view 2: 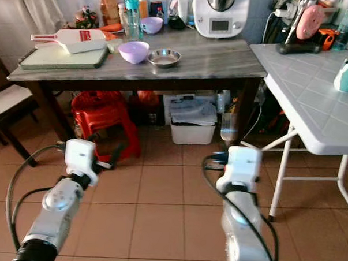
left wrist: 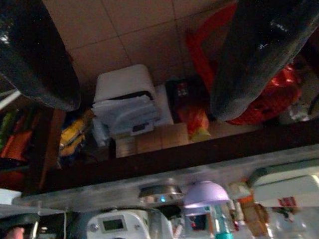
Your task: Setting the table
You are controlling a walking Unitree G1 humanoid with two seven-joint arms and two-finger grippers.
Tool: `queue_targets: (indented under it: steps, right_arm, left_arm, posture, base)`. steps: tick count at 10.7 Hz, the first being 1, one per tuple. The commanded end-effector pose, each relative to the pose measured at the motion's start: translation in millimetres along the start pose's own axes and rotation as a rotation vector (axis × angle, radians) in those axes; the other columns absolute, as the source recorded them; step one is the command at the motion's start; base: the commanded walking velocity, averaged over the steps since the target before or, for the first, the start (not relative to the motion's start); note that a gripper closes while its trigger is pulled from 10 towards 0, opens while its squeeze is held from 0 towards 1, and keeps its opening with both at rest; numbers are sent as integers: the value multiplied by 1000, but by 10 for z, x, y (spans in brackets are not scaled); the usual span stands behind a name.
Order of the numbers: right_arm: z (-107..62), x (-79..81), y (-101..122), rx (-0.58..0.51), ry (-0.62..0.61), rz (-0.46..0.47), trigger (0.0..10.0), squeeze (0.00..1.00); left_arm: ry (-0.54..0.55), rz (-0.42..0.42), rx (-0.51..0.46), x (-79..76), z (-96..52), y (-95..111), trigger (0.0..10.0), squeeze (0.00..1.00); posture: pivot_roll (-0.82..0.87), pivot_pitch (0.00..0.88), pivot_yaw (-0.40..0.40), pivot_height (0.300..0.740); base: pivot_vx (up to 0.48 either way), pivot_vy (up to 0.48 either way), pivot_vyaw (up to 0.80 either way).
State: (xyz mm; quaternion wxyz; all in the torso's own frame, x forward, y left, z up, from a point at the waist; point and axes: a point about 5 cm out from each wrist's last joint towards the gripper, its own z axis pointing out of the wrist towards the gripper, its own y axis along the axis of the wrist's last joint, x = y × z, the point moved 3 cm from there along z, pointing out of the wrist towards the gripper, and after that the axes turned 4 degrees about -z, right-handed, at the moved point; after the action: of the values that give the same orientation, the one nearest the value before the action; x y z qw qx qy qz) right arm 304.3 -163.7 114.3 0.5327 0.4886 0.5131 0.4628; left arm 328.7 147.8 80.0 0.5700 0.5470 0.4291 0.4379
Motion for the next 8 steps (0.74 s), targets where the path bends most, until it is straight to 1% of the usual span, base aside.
queue_targets:
  steps: [1, 4, 8]
  right_arm:
    - [13, -36, 88, -35, -14, -3, 10000, 0]
    - [23, -42, 86, -36, -17, 0, 10000, 0]
    - [28, -33, 86, -37, -21, -2, 10000, 0]
  left_arm:
    - [-21, -13, -18, -46, 35, 56, 10000, 0]
    - [-47, -27, -18, -87, 46, 66, 10000, 0]
    - [-67, -38, -17, -126, 44, 70, 10000, 0]
  posture:
    - [17, 0, 82, 740]
    - [17, 0, 87, 740]
    - [17, 0, 95, 740]
  base:
    - [274, 0, 0]
    - [312, 0, 0]
    - [368, 0, 0]
